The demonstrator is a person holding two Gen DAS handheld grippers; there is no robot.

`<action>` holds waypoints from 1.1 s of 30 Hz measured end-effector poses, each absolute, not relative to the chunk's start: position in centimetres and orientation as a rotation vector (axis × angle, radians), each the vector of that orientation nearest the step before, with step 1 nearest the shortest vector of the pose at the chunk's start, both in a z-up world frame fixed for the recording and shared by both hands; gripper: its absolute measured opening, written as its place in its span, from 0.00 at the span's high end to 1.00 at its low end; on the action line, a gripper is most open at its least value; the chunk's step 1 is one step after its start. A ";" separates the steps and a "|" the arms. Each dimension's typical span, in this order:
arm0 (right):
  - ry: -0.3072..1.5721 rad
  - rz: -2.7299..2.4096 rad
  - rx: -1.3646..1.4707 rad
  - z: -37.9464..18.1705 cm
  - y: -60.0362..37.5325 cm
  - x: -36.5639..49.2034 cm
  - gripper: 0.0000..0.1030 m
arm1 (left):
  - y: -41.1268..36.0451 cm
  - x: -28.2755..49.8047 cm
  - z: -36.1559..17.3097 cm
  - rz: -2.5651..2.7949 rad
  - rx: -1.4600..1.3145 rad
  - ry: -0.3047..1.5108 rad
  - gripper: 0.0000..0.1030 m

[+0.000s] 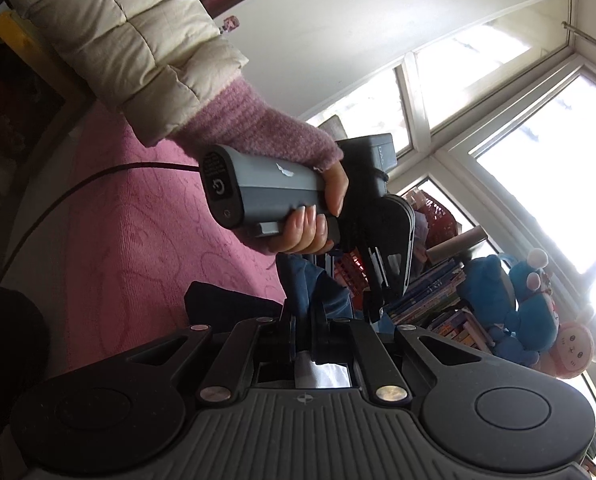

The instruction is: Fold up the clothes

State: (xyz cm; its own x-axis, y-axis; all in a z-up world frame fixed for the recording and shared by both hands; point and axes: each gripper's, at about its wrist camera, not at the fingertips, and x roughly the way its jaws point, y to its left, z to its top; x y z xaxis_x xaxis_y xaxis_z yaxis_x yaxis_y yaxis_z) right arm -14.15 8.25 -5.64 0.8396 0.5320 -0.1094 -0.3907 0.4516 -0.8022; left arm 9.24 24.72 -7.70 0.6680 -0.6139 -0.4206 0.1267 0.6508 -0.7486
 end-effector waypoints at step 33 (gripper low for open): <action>-0.018 0.480 -0.914 -3.9 9.5 -10.1 0.90 | 22.5 10.8 -7.1 -0.377 -0.621 0.738 0.72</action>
